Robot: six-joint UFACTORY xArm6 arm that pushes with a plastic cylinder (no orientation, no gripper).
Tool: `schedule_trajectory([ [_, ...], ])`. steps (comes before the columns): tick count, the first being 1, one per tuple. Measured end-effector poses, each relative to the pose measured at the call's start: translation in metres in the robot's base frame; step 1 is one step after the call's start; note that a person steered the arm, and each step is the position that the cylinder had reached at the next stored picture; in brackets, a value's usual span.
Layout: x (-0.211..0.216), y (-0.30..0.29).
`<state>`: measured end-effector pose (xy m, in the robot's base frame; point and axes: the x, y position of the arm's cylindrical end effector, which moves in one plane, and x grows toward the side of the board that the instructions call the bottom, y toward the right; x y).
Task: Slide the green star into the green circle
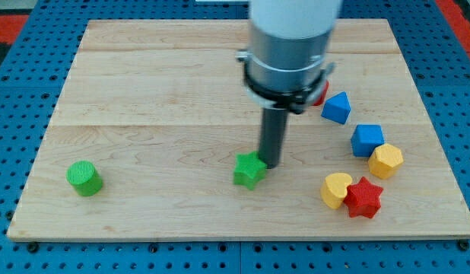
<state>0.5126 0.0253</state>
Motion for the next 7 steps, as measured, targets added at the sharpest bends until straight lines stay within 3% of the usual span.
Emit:
schedule_trajectory([
  [2, 0.000, -0.036],
  [4, 0.000, 0.004],
  [7, 0.023, -0.017],
])
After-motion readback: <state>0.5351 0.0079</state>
